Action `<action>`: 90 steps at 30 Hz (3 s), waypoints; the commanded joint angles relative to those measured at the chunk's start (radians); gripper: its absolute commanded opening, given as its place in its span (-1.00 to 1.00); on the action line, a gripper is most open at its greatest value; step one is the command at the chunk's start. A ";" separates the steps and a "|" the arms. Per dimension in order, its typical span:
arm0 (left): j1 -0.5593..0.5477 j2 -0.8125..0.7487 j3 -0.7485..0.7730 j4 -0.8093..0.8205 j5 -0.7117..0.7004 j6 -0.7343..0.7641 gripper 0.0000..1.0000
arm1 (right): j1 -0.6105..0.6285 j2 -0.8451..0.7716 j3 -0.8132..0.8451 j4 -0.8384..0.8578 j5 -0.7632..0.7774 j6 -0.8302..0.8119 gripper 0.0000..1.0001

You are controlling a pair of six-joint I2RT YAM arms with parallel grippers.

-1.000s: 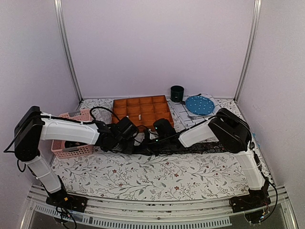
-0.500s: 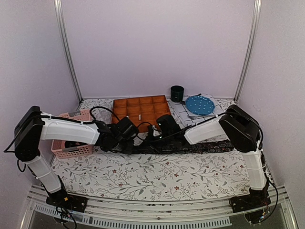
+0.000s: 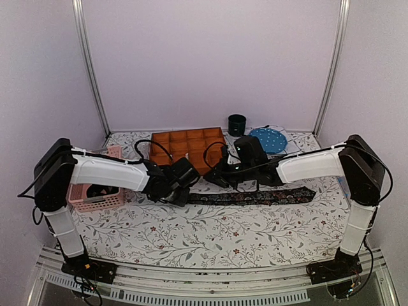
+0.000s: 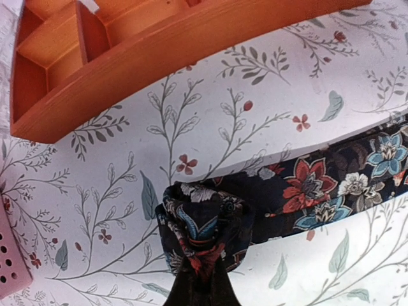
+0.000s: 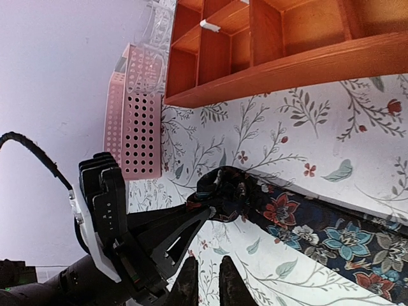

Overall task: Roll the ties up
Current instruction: Roll the tie at the center of the board.

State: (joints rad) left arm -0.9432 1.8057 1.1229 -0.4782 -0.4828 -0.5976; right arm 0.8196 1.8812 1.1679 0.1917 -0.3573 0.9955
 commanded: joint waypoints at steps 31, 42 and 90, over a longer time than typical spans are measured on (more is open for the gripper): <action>-0.078 0.196 0.202 0.063 0.147 0.088 -0.09 | -0.057 -0.194 -0.156 -0.069 0.109 -0.093 -0.69; -0.078 0.222 0.192 0.097 0.177 0.090 -0.09 | -0.073 -0.197 -0.153 -0.087 0.102 -0.110 -0.69; 0.097 -0.587 -0.371 0.140 0.040 -0.158 0.44 | 0.086 0.398 0.542 -0.540 0.092 -1.136 0.81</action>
State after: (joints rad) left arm -0.8673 1.2430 0.7742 -0.3607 -0.4610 -0.7490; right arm 0.9031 2.1719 1.6653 -0.2966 -0.2527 -0.0891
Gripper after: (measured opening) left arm 0.723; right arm 0.895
